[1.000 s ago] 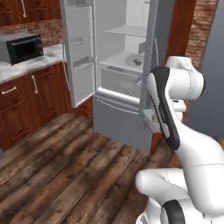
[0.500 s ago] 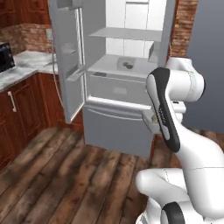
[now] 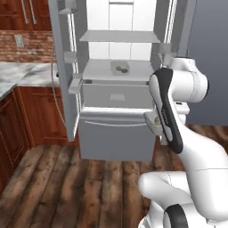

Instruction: Place two dumplings into each of the tupperware containers and then place the containers in the fridge.

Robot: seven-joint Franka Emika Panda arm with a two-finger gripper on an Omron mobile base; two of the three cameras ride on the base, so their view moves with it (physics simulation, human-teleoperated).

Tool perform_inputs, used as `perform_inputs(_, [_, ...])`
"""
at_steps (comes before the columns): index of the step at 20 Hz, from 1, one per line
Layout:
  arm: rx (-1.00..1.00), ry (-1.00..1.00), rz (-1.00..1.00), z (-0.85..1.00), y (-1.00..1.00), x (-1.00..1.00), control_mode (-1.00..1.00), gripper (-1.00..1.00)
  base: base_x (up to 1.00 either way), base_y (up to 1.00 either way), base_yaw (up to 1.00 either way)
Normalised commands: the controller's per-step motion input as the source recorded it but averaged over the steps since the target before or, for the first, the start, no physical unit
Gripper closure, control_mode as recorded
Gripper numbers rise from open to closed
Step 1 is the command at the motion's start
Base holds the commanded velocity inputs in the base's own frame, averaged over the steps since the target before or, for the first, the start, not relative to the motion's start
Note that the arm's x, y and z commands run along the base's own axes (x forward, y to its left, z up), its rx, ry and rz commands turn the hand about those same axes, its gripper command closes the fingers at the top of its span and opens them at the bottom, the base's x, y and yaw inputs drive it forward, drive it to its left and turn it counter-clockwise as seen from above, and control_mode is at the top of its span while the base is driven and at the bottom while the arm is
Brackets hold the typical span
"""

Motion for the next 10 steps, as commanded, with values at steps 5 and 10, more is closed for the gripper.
perform_inputs(5, [0.00,0.00,0.00,0.00,0.00,0.00,1.00,1.00,0.59,0.55,-0.22])
perform_inputs(10, [0.00,0.00,0.00,0.00,0.00,0.00,1.00,1.00,0.87,-0.11,-0.07])
